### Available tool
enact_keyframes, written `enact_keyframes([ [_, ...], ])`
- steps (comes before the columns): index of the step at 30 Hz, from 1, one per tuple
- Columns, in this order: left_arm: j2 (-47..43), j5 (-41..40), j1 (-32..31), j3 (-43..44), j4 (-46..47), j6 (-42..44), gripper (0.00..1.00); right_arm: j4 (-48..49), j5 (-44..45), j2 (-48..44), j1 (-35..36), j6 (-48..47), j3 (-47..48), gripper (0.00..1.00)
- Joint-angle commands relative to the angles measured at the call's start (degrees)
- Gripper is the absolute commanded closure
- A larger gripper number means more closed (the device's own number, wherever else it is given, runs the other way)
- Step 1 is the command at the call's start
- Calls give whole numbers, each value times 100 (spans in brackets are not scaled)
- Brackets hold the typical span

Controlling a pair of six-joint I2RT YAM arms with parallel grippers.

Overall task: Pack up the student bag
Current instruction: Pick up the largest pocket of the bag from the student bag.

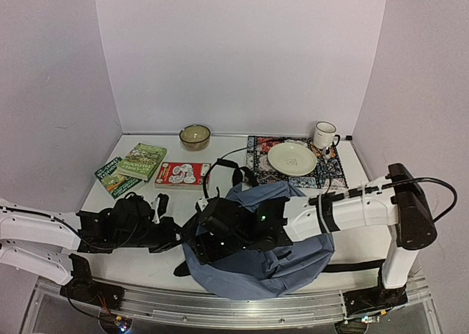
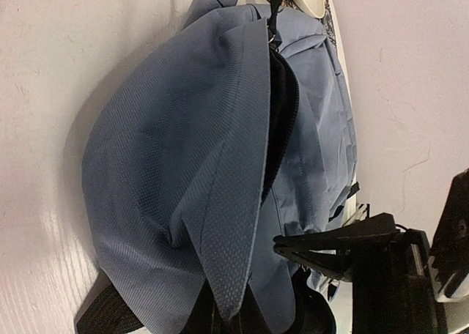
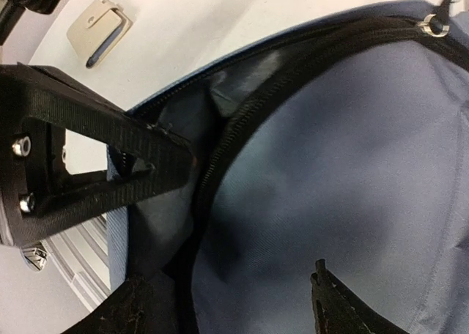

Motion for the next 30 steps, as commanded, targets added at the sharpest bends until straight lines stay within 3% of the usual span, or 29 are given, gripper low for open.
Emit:
enact_keyframes([
  [1, -175, -103, -5, -24, 552, -22, 100, -52, -136, 476, -50, 75, 398, 26],
  [10, -223, -156, -5, -78, 599, -74, 100, 155, 115, 1006, -232, 197, 535, 30],
  [12, -235, -164, -4, -98, 595, -62, 100, 157, 295, 962, -310, 257, 414, 37],
  [18, -230, -250, -5, -134, 517, 18, 100, 158, 588, 597, -523, 306, -3, 77],
  [22, -236, -349, -5, -136, 440, 132, 100, 158, 741, 205, -586, 305, -313, 97],
  [30, -204, -1205, 3, 116, -520, 753, 100, 114, 802, -747, -661, 171, -855, 100],
])
